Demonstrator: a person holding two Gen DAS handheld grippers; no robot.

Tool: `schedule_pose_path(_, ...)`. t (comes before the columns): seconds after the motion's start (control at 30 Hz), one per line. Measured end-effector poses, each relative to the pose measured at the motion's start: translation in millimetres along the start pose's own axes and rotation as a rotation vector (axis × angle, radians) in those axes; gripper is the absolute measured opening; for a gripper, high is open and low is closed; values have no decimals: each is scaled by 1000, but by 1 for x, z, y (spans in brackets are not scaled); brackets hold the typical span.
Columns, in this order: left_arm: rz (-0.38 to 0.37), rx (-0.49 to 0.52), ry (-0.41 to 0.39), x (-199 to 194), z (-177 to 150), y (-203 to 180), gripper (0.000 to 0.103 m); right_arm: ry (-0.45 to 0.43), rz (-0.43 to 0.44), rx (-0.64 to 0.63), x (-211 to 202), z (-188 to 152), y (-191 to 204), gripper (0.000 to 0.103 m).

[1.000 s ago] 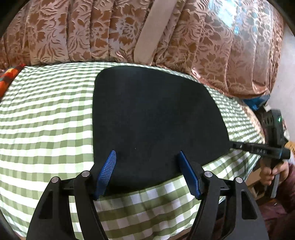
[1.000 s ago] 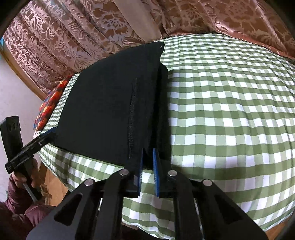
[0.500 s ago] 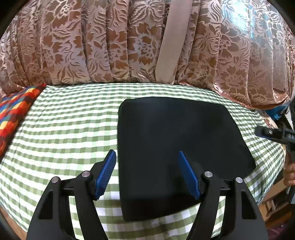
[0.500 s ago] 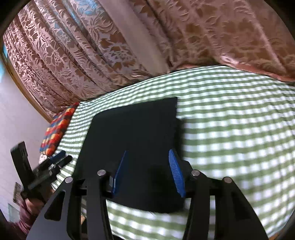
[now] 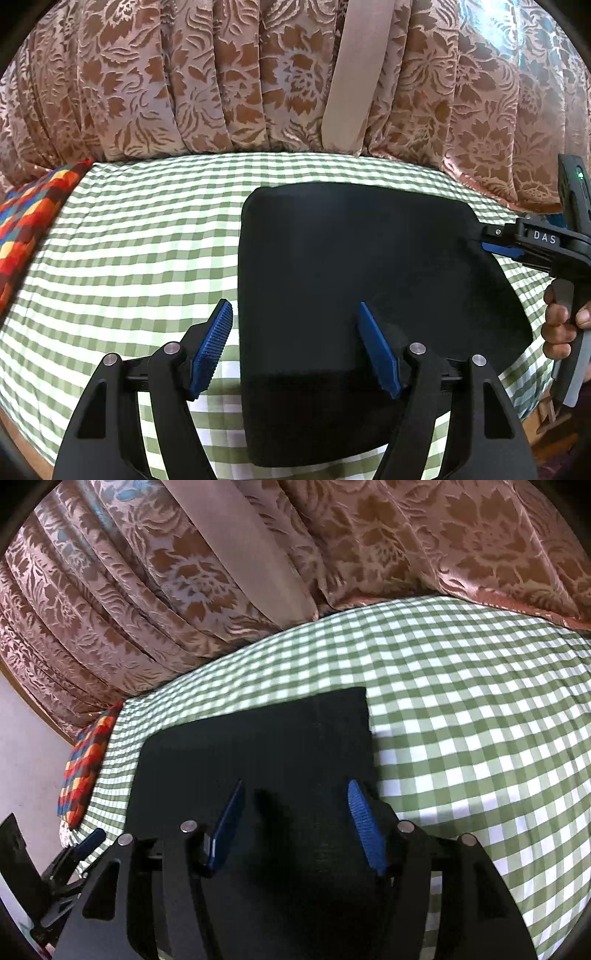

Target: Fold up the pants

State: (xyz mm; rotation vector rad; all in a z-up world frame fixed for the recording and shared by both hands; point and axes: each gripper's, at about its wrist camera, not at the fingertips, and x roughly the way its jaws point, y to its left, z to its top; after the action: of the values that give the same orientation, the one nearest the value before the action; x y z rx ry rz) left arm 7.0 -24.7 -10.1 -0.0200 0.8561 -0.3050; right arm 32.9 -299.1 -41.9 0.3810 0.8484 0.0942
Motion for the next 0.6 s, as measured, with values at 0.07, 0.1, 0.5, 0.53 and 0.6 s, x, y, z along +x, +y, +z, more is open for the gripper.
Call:
schedule_pose_path(0.07,-2,-5,17,5,-2,0,69,19,-1,9,8,-2,-7,58)
schedule_pose_path(0.1,-6,-9,25,8,-3,0,69,25,-17,17,12,-3,-10,58)
schedule_pose_path(0.5,-32,-74,54,24,-17,6,74,48,91,169,31,-19,-53,74)
schedule_pose_path(0.53,-26,-69,49,23,-18,5,77,45,85,160,29,-19,-52,75)
schedule_pose_path(0.6,-5,-61,39,20,-17,5,82,44,72,150,23,-19,-52,77)
